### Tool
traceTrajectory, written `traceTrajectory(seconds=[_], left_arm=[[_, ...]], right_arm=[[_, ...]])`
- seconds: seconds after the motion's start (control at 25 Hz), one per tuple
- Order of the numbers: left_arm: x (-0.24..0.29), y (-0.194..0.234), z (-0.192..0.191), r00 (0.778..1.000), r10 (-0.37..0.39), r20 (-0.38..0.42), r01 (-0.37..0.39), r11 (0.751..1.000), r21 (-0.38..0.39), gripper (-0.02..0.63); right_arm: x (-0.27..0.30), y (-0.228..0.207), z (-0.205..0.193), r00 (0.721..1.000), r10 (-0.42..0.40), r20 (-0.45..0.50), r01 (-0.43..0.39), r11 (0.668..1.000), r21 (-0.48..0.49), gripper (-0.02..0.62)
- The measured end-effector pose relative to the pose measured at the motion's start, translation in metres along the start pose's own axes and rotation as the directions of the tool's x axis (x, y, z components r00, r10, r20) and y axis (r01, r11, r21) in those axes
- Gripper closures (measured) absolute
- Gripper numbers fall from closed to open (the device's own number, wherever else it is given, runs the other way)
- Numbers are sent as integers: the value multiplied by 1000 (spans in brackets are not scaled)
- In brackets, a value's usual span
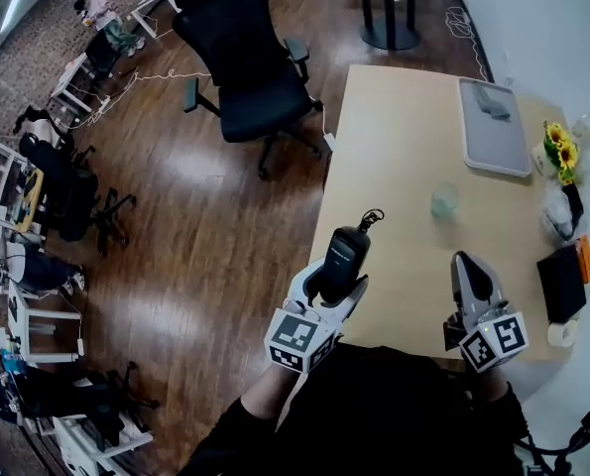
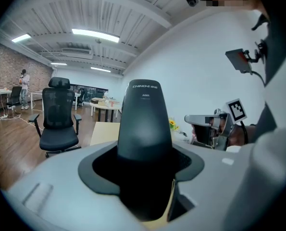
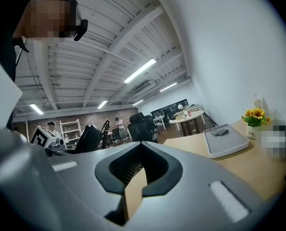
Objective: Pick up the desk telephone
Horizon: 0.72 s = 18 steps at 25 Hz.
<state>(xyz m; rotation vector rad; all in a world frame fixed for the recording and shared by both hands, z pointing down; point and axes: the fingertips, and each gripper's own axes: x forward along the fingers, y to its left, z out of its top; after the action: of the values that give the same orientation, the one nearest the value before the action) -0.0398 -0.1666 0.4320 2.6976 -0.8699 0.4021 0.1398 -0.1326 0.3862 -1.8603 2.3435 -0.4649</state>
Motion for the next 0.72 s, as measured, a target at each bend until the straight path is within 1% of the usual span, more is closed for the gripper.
traceTrajectory(seconds=[0.16, 0.2, 0.36, 0.44, 0.72], left_arm=[[-7, -2, 12, 999, -41, 6, 41, 999, 14, 347], [-3, -4, 12, 999, -52, 4, 52, 999, 14, 347], [41, -23, 1, 997, -78, -13, 78, 997, 19, 347], [49, -26, 2, 996, -87, -13, 87, 996, 25, 347], [43, -26, 1, 994, -108, -20, 109, 994, 20, 347]], right_arm=[[-12, 12, 16, 999, -46, 25, 47, 999, -10, 594], [-15, 10, 16, 998, -57, 28, 58, 998, -10, 594], [-24, -36, 7, 996, -86, 33, 86, 996, 3, 594], [-26, -43, 6, 995, -95, 35, 95, 995, 3, 594], [-28, -35, 6, 994, -105, 32, 105, 994, 6, 594]])
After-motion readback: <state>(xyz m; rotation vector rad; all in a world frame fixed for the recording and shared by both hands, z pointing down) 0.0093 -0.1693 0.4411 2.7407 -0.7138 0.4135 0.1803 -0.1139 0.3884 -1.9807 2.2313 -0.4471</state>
